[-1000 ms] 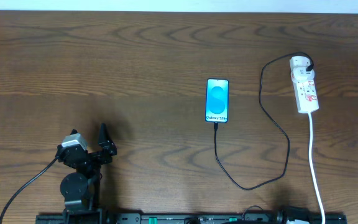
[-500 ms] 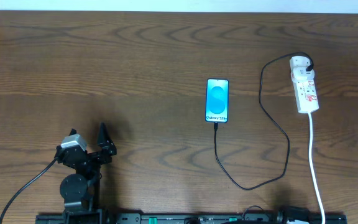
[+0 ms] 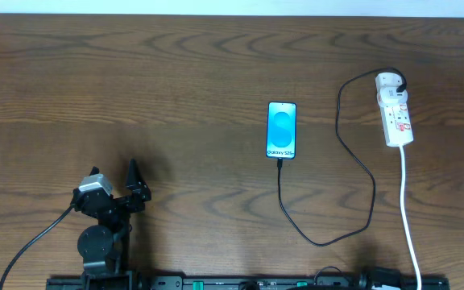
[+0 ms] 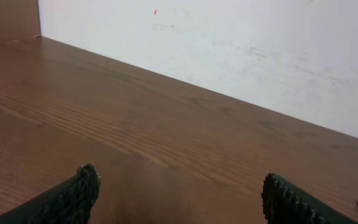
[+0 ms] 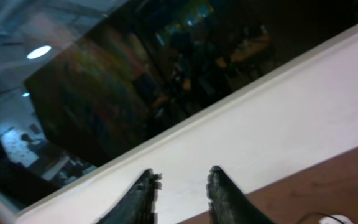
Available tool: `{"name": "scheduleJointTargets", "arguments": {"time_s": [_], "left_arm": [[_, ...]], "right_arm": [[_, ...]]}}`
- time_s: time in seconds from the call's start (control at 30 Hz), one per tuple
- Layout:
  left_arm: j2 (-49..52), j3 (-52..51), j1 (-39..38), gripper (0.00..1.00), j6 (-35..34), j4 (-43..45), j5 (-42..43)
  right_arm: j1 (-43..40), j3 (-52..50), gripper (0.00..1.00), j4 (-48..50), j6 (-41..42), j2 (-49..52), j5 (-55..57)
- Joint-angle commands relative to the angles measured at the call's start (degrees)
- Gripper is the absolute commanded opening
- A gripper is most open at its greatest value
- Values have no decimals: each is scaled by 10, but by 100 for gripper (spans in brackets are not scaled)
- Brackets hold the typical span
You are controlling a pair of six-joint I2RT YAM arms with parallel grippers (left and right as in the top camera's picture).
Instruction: Plug charger to phone and switch on socket
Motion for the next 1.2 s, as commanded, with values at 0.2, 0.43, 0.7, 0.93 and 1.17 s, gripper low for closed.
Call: {"name": "scheduleJointTargets", "arguments": {"time_s": [0.2,0.43,0.7,0.93,1.17], "left_arm": [[-5,-8,2,86,8,-25,-6],[-5,-8,2,86,8,-25,-6],[-5,-8,2,86,8,-25,-6],[-5,-8,2,86,8,-25,-6],[-5,-8,2,86,8,-25,-6]], "right_arm": [[8,0,83,-19,7,-3,-36],[8,0,99,-186,4,-3,-5],[8,0,99,-280,2,-3,24],[9,-2,99,-312,-153,-3,79],[49,-13,99,-314,-217,-5,91]]}}
